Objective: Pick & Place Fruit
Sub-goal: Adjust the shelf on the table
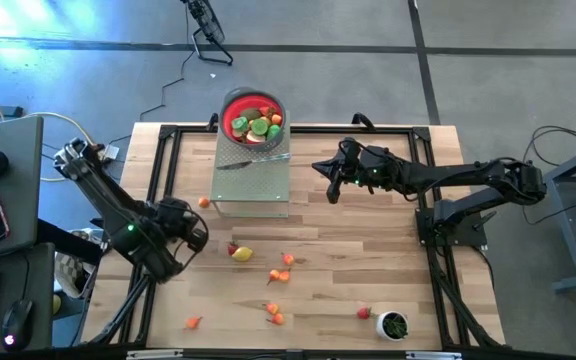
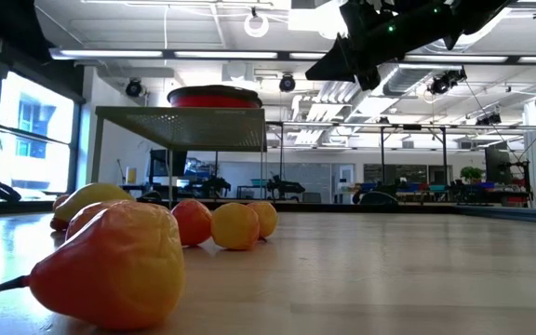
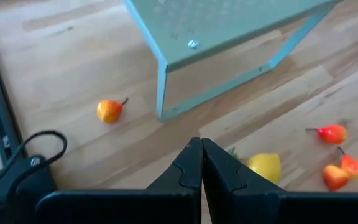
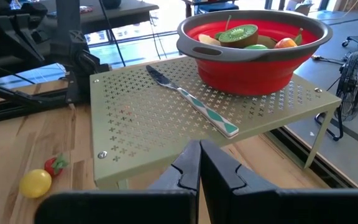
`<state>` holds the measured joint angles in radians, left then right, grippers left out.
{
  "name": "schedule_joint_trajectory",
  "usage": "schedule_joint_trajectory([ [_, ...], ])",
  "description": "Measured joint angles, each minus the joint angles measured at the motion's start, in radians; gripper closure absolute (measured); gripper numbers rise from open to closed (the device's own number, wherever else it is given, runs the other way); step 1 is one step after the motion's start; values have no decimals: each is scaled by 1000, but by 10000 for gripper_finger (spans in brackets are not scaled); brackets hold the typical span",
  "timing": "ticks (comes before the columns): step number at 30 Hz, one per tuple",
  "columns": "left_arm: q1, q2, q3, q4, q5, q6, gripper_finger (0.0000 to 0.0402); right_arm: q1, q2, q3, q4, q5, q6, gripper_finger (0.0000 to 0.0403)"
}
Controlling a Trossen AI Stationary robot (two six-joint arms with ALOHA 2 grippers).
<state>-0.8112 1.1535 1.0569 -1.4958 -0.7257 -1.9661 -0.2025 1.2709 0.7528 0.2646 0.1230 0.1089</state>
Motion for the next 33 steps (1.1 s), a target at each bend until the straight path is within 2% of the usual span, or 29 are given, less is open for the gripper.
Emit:
schedule_joint_trajectory([
  [5, 0, -28, 0, 1, 67, 21, 402, 0, 0, 0, 0, 0, 0, 400],
  [9, 0, -29, 0, 3, 65, 112, 402, 0, 0, 0, 0, 0, 0, 400],
  [12, 1, -29, 0, 0, 43, 77, 402, 0, 0, 0, 0, 0, 0, 400],
  [18, 97, -45, 0, -3, 52, 61, 402, 0, 0, 0, 0, 0, 0, 400],
  [24, 243, -81, 0, 19, 61, 270, 402, 0, 0, 0, -17, -3, 0, 400],
  [28, 303, -122, 0, 86, 63, 387, 402, 0, 0, 0, -45, -7, 1, 400],
  [33, 336, -155, 0, 176, 54, 533, 402, 6, 0, 0, -69, -125, 17, 400],
])
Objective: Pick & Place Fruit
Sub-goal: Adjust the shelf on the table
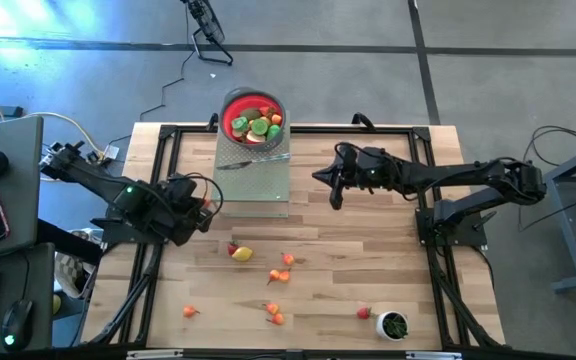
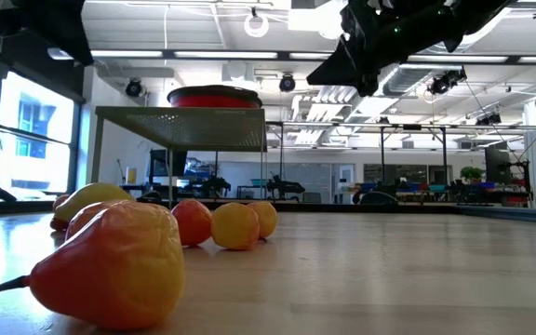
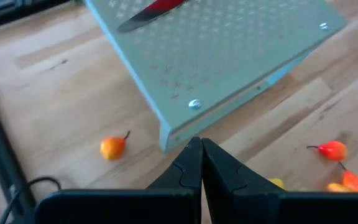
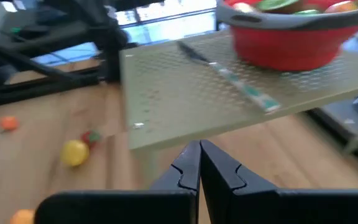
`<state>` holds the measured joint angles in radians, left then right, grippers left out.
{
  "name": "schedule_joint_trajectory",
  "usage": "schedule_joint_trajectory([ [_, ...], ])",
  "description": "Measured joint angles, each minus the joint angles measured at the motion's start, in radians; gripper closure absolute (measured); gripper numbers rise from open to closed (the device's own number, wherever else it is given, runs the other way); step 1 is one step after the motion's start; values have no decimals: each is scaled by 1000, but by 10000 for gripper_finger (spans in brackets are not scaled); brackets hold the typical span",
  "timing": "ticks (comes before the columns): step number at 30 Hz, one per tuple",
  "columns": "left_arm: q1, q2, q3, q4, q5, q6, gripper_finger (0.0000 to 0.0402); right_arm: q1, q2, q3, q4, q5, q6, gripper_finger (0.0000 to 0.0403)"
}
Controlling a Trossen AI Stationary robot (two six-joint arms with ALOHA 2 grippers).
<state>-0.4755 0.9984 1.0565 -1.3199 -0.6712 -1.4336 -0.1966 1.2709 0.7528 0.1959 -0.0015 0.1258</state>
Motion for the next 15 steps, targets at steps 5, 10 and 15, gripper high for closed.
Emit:
schedule_joint_trajectory([
  [5, -2, -3, 0, 2, -52, 46, 402, 48, 42, 0, 11, -3, 33, 400],
  [10, -2, -3, 0, 2, -91, 79, 402, 110, 141, 0, 74, 0, 82, 400],
  [15, -2, -3, 0, 2, -98, 94, 402, 174, 263, 0, 247, 1, 104, 400],
])
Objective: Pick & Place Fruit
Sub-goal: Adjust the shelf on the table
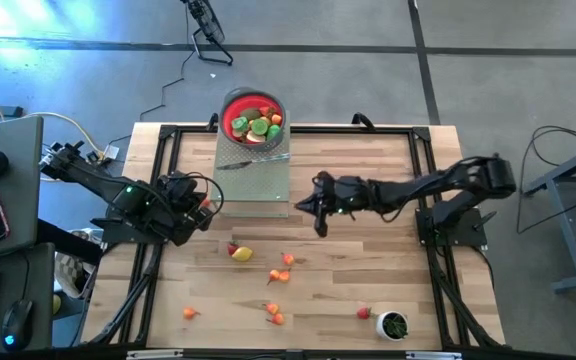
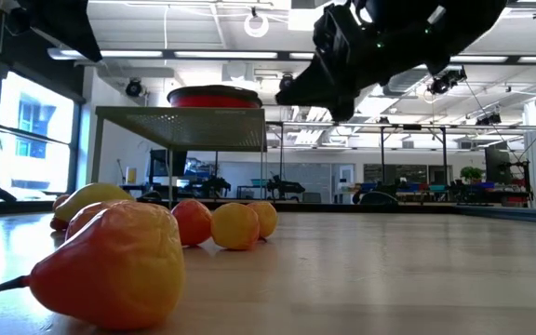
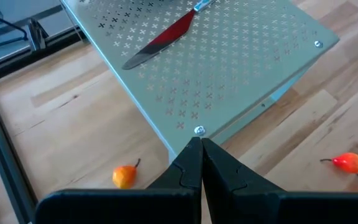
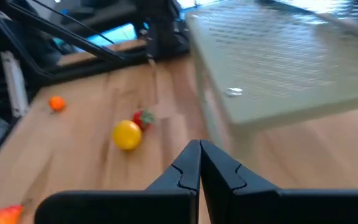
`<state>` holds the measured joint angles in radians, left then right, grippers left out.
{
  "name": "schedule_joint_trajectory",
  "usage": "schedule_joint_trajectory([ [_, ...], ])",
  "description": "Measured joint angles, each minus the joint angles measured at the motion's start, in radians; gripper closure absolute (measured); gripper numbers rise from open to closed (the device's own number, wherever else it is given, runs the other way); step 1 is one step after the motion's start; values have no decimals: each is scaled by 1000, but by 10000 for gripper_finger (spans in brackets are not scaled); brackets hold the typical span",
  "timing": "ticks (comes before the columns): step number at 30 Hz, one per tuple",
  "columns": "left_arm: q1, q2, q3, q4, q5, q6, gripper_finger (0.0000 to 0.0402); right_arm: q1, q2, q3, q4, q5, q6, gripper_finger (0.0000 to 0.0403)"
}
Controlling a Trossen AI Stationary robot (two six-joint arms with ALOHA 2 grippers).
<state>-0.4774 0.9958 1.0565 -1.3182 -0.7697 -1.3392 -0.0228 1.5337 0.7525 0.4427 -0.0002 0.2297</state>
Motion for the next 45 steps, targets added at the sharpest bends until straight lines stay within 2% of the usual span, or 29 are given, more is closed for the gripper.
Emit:
schedule_joint_trajectory([
  [2, 0, 0, 0, 0, 0, 0, 402, 18, 42, 0, 64, 5, 31, 400],
  [11, 0, 0, 0, 0, -5, 0, 402, 92, 205, 0, 241, 156, 113, 401],
  [17, 0, 0, 0, 0, -7, 0, 402, 110, 293, 8, 409, 262, 109, 401],
  [22, 0, 0, 0, 0, -8, 0, 402, 108, 360, 75, 401, 267, 107, 401],
  [27, 0, 0, 0, 0, -9, 0, 402, 109, 406, 116, 398, 330, 108, 401],
  [34, 0, 0, 0, 0, -8, 0, 402, 133, 406, 116, 400, 520, 107, 401],
  [39, 0, 0, 0, 0, -7, 0, 402, 153, 406, 116, 397, 596, 107, 401],
  [45, 0, 0, 0, 0, -6, 0, 402, 178, 406, 116, 392, 736, 98, 401],
])
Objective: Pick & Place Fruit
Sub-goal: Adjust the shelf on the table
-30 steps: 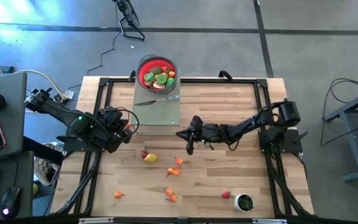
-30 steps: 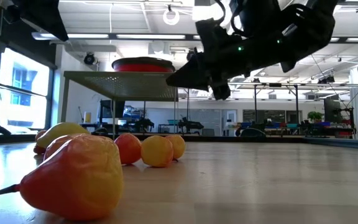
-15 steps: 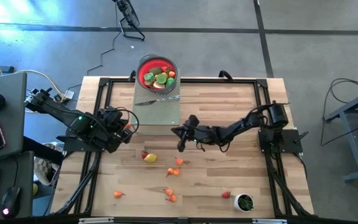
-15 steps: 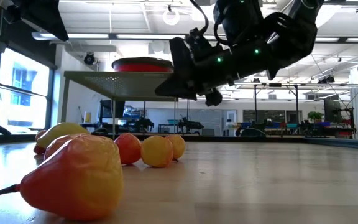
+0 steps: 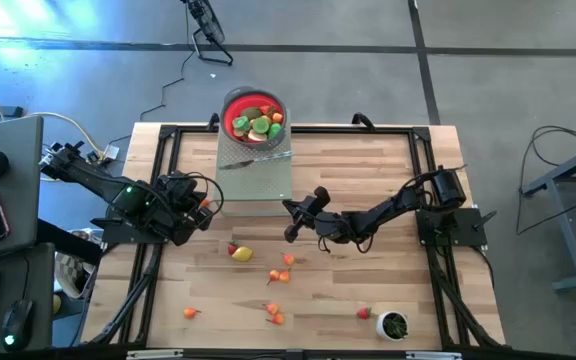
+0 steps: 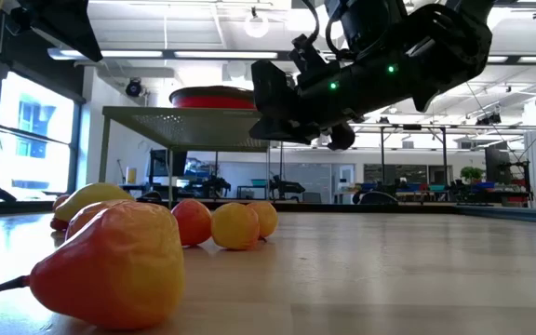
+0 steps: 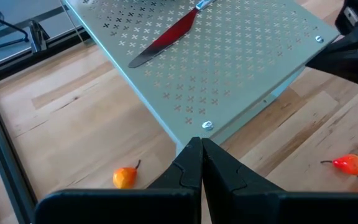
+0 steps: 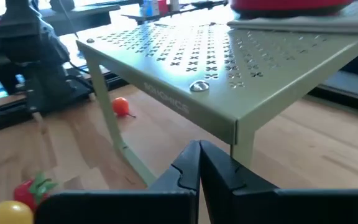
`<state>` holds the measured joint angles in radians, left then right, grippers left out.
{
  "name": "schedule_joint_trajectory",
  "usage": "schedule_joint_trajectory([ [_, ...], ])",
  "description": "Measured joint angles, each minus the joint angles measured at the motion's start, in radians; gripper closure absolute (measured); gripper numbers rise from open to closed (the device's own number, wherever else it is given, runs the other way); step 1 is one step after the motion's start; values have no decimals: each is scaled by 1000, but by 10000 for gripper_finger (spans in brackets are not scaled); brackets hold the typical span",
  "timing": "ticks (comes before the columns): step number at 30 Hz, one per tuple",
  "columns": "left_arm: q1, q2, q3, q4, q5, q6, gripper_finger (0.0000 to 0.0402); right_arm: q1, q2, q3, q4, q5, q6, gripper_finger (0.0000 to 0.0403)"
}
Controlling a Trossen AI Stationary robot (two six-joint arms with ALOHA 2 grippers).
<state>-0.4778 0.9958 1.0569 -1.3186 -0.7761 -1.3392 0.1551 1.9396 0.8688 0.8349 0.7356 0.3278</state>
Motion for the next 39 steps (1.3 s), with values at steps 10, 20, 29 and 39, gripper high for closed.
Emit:
schedule_joint_trajectory([
  [10, 0, 0, 0, -19, 15, 0, 402, 58, 0, 0, -25, 255, -44, 401],
  [20, 0, 0, 0, -19, 25, 7, 402, 76, -8, 0, -129, 421, -38, 401],
  [29, 0, 0, 0, -23, 25, 7, 402, 74, -8, 0, -218, 525, -44, 400],
  [39, 0, 0, 0, -26, 38, 8, 402, 64, -31, 0, -423, 572, -22, 400],
])
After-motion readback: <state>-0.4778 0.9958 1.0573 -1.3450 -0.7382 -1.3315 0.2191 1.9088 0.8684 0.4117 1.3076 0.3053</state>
